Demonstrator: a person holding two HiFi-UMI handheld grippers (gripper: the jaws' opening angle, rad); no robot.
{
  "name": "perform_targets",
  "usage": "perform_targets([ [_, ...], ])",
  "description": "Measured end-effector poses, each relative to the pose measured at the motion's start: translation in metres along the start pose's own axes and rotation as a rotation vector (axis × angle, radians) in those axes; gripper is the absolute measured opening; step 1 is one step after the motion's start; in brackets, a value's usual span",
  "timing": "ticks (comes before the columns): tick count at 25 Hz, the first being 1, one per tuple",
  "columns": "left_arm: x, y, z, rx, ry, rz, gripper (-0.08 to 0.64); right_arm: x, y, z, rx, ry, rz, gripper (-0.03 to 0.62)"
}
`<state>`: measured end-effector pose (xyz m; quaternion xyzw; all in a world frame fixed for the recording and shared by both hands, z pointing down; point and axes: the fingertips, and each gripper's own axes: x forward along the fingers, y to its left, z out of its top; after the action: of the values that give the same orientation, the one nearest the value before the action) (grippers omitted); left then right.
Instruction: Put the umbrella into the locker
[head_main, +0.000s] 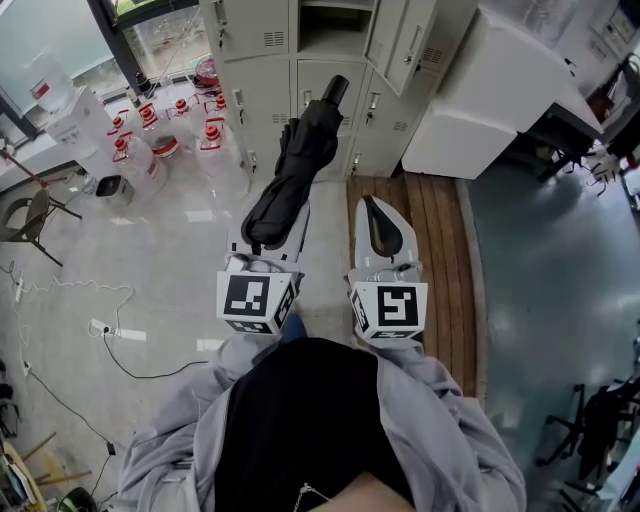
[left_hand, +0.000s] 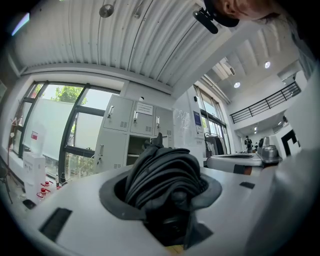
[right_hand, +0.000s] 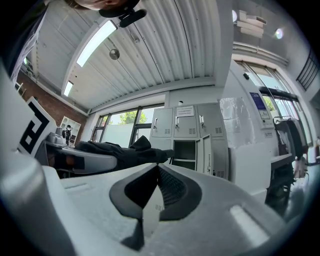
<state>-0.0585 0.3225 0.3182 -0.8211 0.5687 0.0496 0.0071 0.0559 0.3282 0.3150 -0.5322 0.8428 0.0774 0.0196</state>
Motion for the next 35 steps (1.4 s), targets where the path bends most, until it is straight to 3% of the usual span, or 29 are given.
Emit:
perform_targets([
  [10, 0.053, 0.024, -0.008, -0.018, -0.007, -0.006, 0.212, 0.05, -0.022, -0.018, -0.004, 0.01, -0.004, 0.0],
  [25, 0.2, 0.104, -0.016, -0.026, -0.001, -0.053, 0.212, 0.211, -0.069, -0.04, 0.009, 0.029, -0.048, 0.0],
  [35, 0.269, 0.144, -0.029, -0.042, 0.004, -0.111, 0.212, 0.282, -0.088, -0.057, 0.004, 0.043, -0.103, 0.0],
])
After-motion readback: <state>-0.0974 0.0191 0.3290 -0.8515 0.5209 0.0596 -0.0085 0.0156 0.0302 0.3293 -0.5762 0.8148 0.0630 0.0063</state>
